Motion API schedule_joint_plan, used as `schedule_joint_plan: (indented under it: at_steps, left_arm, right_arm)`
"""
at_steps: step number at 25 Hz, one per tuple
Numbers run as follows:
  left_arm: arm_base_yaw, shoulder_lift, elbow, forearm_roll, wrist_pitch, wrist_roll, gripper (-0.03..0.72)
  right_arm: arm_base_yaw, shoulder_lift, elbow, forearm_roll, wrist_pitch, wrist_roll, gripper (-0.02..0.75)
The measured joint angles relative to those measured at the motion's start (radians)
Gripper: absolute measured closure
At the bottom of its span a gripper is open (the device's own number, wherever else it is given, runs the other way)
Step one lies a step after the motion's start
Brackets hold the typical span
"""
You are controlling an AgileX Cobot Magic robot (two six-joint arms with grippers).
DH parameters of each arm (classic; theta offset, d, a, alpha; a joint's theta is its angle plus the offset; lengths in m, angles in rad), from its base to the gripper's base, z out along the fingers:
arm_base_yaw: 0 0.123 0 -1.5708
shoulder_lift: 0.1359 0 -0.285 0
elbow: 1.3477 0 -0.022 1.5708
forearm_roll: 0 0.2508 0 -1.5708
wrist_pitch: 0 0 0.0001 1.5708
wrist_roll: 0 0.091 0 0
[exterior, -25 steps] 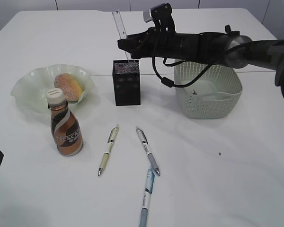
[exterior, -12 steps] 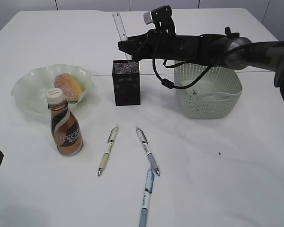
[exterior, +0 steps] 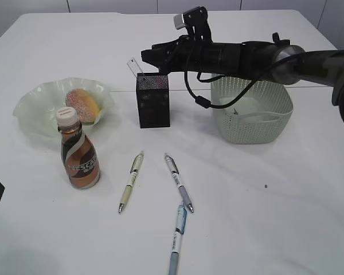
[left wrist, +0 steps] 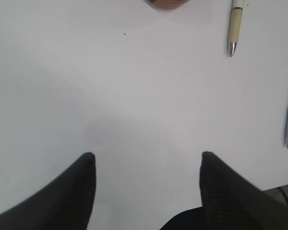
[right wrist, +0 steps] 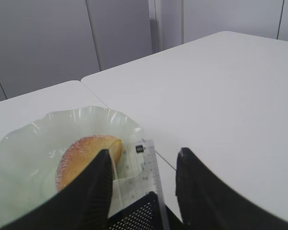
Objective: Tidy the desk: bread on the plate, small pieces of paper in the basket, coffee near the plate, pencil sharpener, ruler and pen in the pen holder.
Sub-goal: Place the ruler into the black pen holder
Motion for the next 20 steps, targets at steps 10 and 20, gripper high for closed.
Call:
schedule_joint_plan:
  at_steps: [10, 20]
  left_arm:
    - [0.000, 0.000, 0.000, 0.000, 0.000, 0.000, 0.192]
    - [0.000, 0.000, 0.000, 0.000, 0.000, 0.000, 0.192]
  right_arm:
    - [-0.004, 0.000, 0.000, -0.028, -0.006, 0.200, 0.403]
    - [-0.009, -0.144, 0.000, -0.819, 0.057, 1.055, 0.403]
